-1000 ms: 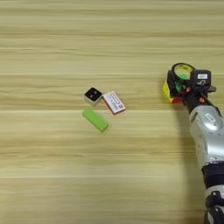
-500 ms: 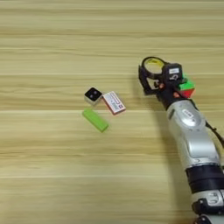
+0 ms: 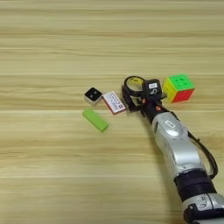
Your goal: Move the objects on the table
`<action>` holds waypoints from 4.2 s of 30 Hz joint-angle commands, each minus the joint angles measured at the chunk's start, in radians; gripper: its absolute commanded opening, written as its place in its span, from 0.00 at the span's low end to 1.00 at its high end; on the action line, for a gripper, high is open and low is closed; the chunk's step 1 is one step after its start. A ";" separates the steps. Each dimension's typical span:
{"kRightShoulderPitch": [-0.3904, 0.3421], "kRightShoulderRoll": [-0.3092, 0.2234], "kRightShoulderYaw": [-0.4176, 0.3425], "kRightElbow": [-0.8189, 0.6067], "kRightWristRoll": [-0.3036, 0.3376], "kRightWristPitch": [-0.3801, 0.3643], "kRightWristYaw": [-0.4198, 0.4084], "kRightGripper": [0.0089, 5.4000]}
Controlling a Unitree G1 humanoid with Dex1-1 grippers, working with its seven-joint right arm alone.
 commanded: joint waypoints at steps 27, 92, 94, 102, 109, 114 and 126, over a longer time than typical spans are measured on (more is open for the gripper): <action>-0.102 -0.012 -0.020 0.136 -0.015 -0.100 -0.010 0.83; 0.375 0.008 0.321 -0.401 0.005 -0.025 0.202 0.99; 0.367 0.010 0.316 -0.392 0.001 -0.023 0.195 0.99; 0.336 0.023 0.325 -0.339 -0.014 -0.014 0.186 0.99; 0.320 0.028 0.324 -0.309 -0.017 -0.004 0.185 0.99; 0.319 0.031 0.322 -0.305 -0.012 0.003 0.188 0.90; 0.319 0.034 0.324 -0.300 -0.012 0.009 0.191 0.61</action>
